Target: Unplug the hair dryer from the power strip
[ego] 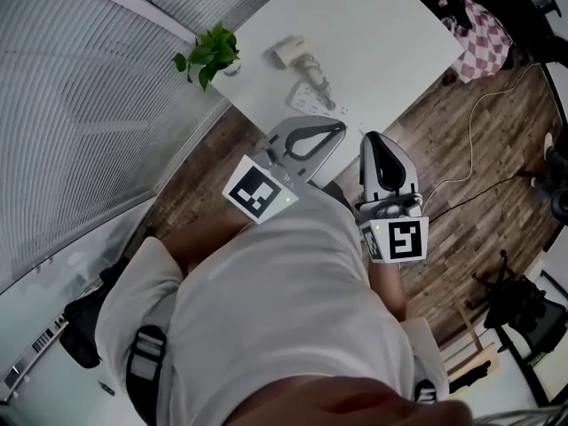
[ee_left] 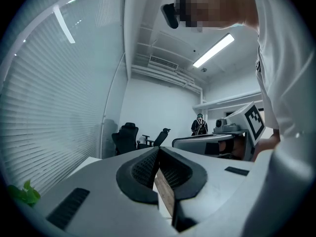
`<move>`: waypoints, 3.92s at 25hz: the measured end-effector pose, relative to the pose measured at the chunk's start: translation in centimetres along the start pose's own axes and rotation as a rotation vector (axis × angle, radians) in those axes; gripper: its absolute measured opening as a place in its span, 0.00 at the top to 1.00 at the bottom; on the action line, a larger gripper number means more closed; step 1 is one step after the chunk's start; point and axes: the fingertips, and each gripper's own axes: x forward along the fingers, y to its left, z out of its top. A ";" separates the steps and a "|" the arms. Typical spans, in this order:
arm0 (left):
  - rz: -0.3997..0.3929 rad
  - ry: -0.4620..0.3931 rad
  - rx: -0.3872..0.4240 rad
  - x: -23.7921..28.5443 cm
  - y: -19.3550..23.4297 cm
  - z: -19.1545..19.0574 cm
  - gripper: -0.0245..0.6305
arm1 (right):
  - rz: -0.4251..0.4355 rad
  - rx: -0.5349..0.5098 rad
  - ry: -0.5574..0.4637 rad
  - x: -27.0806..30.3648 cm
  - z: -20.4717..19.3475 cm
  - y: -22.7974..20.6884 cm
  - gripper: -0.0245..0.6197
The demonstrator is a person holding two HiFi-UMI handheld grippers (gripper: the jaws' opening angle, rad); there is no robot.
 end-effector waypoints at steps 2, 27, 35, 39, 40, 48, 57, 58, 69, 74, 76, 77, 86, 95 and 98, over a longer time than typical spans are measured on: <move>0.006 0.018 0.002 0.0 0.7 -0.7 0.92 | 0.008 -0.016 0.018 0.7 -0.8 0.1 0.91; 0.004 0.430 0.020 2.0 9.7 -21.0 0.92 | 0.052 -0.128 0.411 10.5 -20.3 -1.7 0.75; -0.017 0.579 -0.003 2.7 10.7 -29.0 0.92 | 0.069 -0.165 0.537 12.0 -27.0 -3.0 0.72; -0.025 0.631 0.026 3.4 11.2 -32.0 0.92 | 0.076 -0.174 0.602 12.7 -30.4 -3.4 0.72; -0.027 0.642 0.031 3.6 11.3 -32.6 0.92 | 0.077 -0.175 0.616 12.8 -31.1 -3.5 0.72; -0.036 0.729 0.088 5.3 12.0 -37.0 0.92 | 0.097 -0.194 0.682 14.0 -34.8 -4.5 0.72; -0.059 0.770 0.185 6.1 11.9 -37.9 0.92 | 0.131 -0.217 0.695 14.4 -35.9 -4.3 0.77; -0.059 0.778 0.201 6.1 11.8 -37.9 0.92 | 0.133 -0.210 0.697 14.4 -36.0 -4.3 0.77; -0.063 0.953 0.274 6.3 11.6 -38.4 0.92 | 0.113 -0.109 0.717 14.5 -35.8 -4.6 0.80; -0.071 0.990 0.301 6.4 11.7 -38.7 0.92 | 0.114 -0.084 0.703 14.7 -34.9 -4.6 0.82; -0.063 0.994 0.315 6.4 12.0 -38.7 0.92 | 0.119 -0.072 0.702 14.7 -34.9 -4.6 0.83; -0.064 0.996 0.314 6.4 11.9 -38.7 0.92 | 0.117 -0.066 0.699 14.6 -34.9 -4.6 0.83; -0.080 1.067 0.301 6.4 11.6 -38.8 0.92 | 0.094 -0.045 0.673 14.6 -34.6 -4.8 0.83; -0.085 1.093 0.304 6.6 11.4 -38.8 0.92 | 0.098 -0.015 0.572 14.6 -31.7 -4.9 0.83; -0.091 1.101 0.313 6.3 11.7 -39.0 0.92 | 0.095 -0.011 0.559 15.6 -30.0 -5.4 0.83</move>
